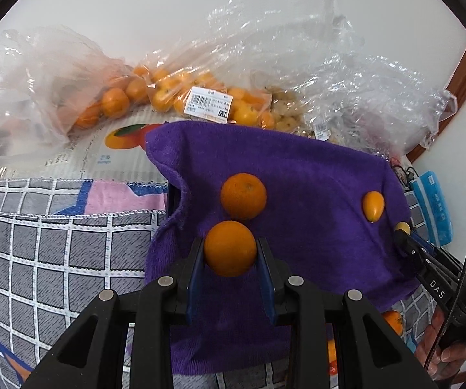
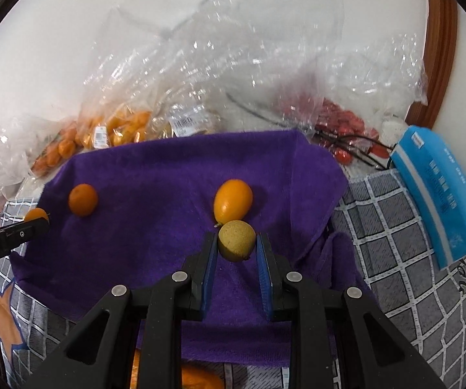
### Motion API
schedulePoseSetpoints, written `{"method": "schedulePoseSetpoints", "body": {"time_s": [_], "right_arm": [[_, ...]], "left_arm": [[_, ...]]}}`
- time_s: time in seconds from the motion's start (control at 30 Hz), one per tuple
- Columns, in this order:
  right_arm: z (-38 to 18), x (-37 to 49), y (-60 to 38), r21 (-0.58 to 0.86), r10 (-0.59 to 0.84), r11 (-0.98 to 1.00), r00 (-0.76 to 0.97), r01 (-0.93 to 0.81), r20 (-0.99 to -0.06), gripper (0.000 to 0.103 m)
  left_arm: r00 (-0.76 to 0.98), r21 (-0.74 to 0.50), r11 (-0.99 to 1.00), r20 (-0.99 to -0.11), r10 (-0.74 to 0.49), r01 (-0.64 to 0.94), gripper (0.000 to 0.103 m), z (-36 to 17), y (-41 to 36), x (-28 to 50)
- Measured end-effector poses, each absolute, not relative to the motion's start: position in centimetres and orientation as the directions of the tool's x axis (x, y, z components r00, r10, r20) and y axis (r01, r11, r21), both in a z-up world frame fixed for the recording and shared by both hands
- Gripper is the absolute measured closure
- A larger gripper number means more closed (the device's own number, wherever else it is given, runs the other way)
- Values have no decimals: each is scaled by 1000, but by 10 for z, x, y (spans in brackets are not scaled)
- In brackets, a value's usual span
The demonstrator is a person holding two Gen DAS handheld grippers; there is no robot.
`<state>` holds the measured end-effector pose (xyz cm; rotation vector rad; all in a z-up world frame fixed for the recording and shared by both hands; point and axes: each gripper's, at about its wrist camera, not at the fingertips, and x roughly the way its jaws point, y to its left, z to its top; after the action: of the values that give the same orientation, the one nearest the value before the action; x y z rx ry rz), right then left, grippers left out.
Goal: Organize fruits
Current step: 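Carry the orange in the left tool over the purple towel while the right tool carries the yellow-green fruit there, then open the left gripper onto the towel while the right gripper releases the yellow-green fruit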
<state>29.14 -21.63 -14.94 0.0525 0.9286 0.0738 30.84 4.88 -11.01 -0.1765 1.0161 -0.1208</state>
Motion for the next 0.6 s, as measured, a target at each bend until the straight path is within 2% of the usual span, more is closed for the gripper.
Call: {"method": "schedulePoseSetpoints", "body": {"time_s": [0.6], "right_arm": [[-175, 300, -219, 81, 91, 996, 556, -43, -826, 78]], "left_arm": [[487, -155, 988, -860, -149, 30, 73, -133, 40, 318]]}}
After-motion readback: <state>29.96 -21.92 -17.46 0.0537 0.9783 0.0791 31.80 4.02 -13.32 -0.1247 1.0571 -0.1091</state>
